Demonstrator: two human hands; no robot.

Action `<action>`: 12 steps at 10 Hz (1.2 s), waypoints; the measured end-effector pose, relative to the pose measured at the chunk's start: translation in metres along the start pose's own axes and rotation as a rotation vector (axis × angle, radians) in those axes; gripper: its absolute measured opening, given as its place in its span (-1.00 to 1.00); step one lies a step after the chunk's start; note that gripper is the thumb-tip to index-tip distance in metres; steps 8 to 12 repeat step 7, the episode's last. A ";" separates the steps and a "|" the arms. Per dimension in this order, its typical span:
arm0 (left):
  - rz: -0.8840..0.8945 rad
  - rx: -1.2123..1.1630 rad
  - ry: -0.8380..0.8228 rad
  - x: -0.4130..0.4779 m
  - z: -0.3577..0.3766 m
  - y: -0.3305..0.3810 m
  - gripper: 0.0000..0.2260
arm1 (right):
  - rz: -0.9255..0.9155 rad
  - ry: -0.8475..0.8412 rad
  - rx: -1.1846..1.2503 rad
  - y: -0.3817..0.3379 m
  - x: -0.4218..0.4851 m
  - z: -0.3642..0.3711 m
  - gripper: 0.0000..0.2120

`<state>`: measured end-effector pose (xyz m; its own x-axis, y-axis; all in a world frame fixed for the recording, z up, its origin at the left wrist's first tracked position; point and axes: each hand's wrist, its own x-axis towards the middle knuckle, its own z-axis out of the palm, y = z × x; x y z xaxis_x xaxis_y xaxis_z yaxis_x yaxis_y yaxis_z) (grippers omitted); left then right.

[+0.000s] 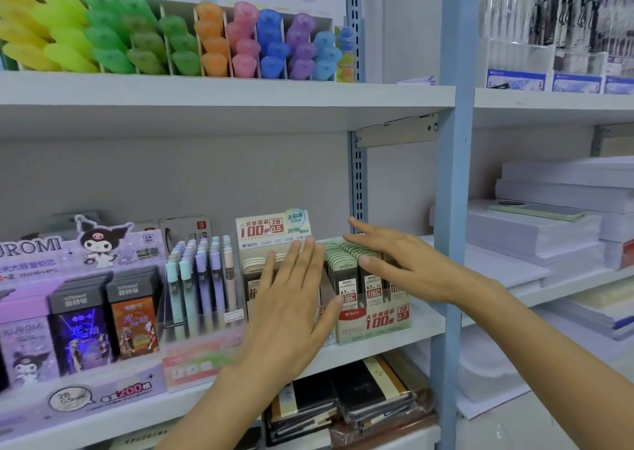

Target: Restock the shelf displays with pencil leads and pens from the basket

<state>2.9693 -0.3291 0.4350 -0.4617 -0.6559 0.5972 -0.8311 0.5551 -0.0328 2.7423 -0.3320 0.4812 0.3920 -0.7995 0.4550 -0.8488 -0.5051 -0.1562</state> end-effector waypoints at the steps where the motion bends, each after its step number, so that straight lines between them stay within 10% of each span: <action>1: 0.059 -0.087 0.021 0.001 0.003 0.005 -0.40 | -0.028 0.074 -0.005 0.000 -0.014 0.012 -0.50; 7: 0.013 -0.031 0.059 -0.010 0.013 0.025 -0.31 | 0.229 0.468 0.445 -0.012 -0.043 0.055 -0.47; 12: 0.013 -0.031 0.059 -0.010 0.013 0.025 -0.31 | 0.229 0.468 0.445 -0.012 -0.043 0.055 -0.47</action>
